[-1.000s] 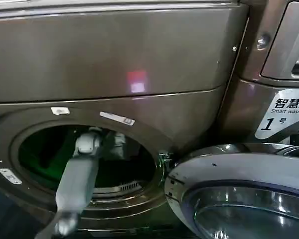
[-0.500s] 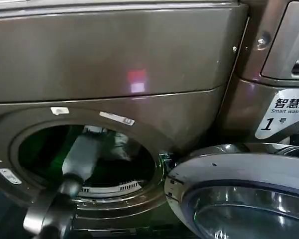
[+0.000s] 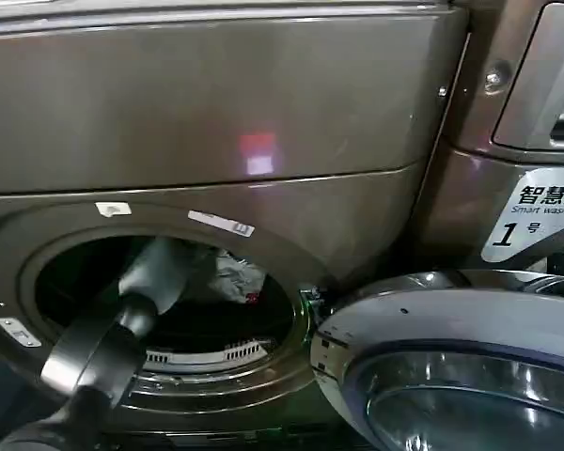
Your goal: Grasp the clothes from the dryer.
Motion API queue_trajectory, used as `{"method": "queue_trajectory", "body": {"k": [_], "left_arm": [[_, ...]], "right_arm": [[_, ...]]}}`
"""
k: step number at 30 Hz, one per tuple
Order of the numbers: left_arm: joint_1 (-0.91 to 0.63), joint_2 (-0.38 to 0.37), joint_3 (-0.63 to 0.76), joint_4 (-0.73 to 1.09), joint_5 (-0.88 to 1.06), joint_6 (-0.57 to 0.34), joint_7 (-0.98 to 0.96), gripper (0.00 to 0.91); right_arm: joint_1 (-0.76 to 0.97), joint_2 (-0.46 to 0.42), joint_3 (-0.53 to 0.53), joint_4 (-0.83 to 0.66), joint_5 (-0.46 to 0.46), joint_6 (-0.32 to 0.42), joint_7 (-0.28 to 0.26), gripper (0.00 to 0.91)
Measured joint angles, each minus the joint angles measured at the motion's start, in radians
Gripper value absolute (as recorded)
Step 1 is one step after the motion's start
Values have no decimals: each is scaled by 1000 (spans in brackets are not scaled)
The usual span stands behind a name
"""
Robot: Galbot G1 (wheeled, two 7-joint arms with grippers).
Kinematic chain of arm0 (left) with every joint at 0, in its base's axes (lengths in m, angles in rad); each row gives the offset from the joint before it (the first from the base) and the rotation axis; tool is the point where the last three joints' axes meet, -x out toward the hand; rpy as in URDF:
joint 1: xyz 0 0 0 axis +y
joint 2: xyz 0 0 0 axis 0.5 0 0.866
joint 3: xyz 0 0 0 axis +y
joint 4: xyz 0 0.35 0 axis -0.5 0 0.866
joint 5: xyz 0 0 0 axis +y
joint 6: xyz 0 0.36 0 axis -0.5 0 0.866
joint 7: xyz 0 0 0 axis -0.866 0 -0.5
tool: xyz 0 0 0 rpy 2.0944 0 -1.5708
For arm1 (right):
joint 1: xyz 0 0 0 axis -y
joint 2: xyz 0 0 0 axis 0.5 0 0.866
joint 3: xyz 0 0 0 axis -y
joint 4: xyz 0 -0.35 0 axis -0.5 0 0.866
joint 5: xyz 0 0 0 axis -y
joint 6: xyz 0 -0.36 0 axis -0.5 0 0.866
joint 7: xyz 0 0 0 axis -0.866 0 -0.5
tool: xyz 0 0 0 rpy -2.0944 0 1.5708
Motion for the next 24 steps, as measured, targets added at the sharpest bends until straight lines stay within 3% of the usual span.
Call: {"method": "queue_trajectory", "body": {"k": [5,6,8,10,14,24], "left_arm": [[-14,-12,24,27,77,-5,13,899],[-16,-14,26,29,87,-7,16,705],[-18,-18,33,37,108,-11,23,171],[-19,-23,36,44,123,-15,31,46],[-20,-27,39,49,141,-20,34,0],[-26,-28,41,56,158,-36,42,0]], "right_arm": [[2,-3,-4,0,-2,0,-1,907],[3,-3,-4,0,-2,0,-1,907],[3,-2,-5,0,-3,1,-1,907],[3,-2,-5,-3,-3,2,-1,907],[6,-2,-9,-4,-9,4,-1,907],[11,-1,-15,-10,-17,7,-2,907]]}}
